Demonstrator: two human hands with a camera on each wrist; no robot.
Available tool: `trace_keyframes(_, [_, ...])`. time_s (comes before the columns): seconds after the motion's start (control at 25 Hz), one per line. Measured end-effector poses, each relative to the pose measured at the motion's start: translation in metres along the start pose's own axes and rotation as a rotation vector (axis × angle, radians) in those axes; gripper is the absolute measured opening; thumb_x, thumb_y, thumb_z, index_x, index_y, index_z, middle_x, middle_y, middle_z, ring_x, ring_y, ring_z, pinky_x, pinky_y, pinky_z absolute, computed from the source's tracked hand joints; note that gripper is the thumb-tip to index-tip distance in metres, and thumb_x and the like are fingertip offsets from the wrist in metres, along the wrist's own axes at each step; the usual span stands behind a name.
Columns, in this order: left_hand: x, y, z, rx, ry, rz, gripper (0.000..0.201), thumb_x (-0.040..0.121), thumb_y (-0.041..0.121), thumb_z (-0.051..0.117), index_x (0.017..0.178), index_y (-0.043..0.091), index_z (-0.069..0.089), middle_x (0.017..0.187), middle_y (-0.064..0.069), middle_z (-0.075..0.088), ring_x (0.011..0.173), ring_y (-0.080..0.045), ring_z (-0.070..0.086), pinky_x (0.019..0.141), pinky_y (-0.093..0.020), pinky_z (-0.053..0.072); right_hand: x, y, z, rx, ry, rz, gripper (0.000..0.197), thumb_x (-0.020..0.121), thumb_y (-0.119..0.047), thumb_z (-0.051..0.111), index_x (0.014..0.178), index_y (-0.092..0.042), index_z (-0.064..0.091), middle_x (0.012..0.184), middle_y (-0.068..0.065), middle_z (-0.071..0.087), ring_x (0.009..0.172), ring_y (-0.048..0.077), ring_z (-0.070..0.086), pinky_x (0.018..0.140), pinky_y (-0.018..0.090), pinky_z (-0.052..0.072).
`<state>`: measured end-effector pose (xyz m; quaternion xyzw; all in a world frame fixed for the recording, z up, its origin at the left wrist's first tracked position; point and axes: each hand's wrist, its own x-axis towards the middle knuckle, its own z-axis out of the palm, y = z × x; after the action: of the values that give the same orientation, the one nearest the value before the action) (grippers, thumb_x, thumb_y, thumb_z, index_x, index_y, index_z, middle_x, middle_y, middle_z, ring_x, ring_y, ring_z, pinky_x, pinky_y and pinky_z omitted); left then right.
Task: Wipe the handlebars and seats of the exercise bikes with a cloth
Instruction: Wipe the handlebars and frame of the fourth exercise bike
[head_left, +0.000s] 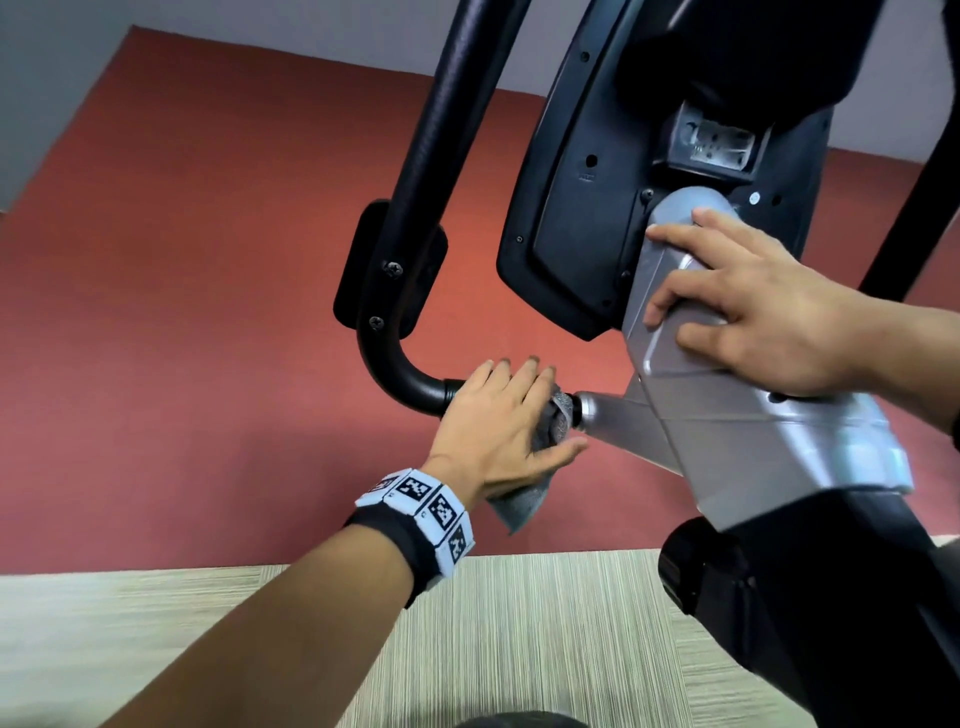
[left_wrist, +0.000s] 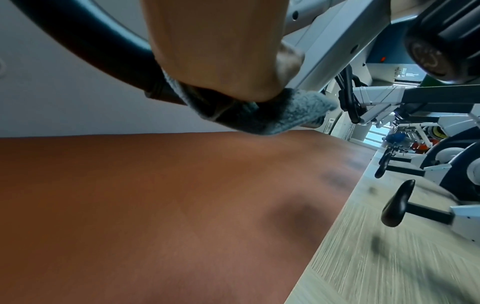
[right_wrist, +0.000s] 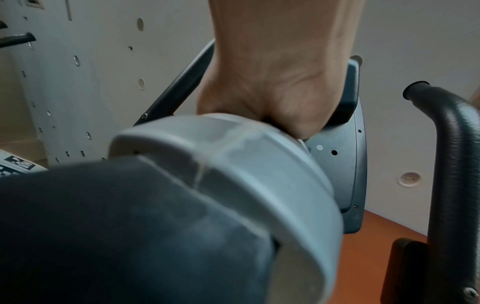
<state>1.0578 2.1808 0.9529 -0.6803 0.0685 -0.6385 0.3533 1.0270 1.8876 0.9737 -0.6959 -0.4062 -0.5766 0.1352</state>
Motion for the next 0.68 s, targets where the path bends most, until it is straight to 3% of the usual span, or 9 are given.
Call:
trace_keyframes(0.08, [0.007,0.011,0.001,0.003,-0.015,-0.099,0.086,0.094,0.079,0.021,0.128,0.012,0.064,0.120,-0.005,0.069,0.098,-0.029,0.063,0.099,-0.043,0.043,0.001,0.001,0.000,0.001,-0.001,-0.001,0.025,0.085,-0.026,0.056,0.104,-0.035,0.070,0.166,-0.010,0.022,0.157,0.014,-0.001,0.125,0.034,0.000])
trace_keyframes(0.16, [0.014,0.014,0.005,0.012,0.007,-0.139,0.064,0.100,0.065,0.031,0.120,0.016,0.067,0.112,-0.002,0.072,0.090,-0.028,0.064,0.093,-0.041,0.045,0.001,0.001,0.000,-0.002,0.001,0.001,0.023,0.087,-0.026,0.057,0.104,-0.034,0.070,0.166,-0.010,0.022,0.157,0.015,-0.001,0.125,0.034,0.001])
trace_keyframes(0.24, [0.008,0.002,0.012,0.019,0.095,-0.032,0.047,0.103,0.047,0.043,0.128,0.013,0.065,0.125,-0.006,0.069,0.095,-0.030,0.065,0.092,-0.042,0.047,0.000,0.002,0.000,-0.011,-0.001,-0.007,0.021,0.090,-0.030,0.055,0.105,-0.034,0.070,0.167,-0.010,0.022,0.157,0.015,-0.001,0.124,0.031,0.000])
trace_keyframes(0.36, [-0.012,-0.023,0.015,0.167,0.146,0.206,0.053,0.101,0.034,0.051,0.147,0.007,0.048,0.147,-0.012,0.054,0.120,-0.034,0.057,0.104,-0.044,0.046,0.001,0.001,-0.001,-0.024,-0.016,0.004,0.027,0.088,-0.036,0.051,0.107,-0.033,0.071,0.167,-0.011,0.021,0.156,0.013,-0.002,0.122,0.027,-0.002])
trace_keyframes(0.44, [-0.012,-0.017,0.014,0.236,0.156,0.151,0.060,0.103,0.036,0.049,0.152,0.002,0.039,0.149,-0.015,0.050,0.127,-0.033,0.054,0.107,-0.043,0.043,0.001,0.001,0.000,-0.026,-0.010,0.005,0.028,0.088,-0.036,0.049,0.106,-0.033,0.071,0.167,-0.011,0.021,0.156,0.013,-0.002,0.122,0.027,-0.002])
trace_keyframes(0.52, [0.002,-0.003,0.015,0.218,0.116,0.067,0.062,0.106,0.042,0.041,0.150,-0.002,0.039,0.145,-0.017,0.053,0.123,-0.031,0.056,0.102,-0.042,0.045,0.000,0.001,0.000,-0.018,-0.009,0.013,0.022,0.090,-0.034,0.053,0.105,-0.034,0.070,0.166,-0.011,0.022,0.157,0.014,-0.001,0.122,0.028,-0.001])
trace_keyframes(0.68, [-0.004,-0.016,0.012,0.199,0.059,0.222,0.063,0.104,0.041,0.047,0.149,-0.002,0.039,0.145,-0.021,0.051,0.121,-0.034,0.057,0.104,-0.044,0.046,0.000,-0.002,-0.001,-0.017,-0.007,0.008,0.027,0.090,-0.037,0.048,0.106,-0.033,0.070,0.167,-0.007,0.023,0.157,0.017,0.000,0.122,0.027,-0.003])
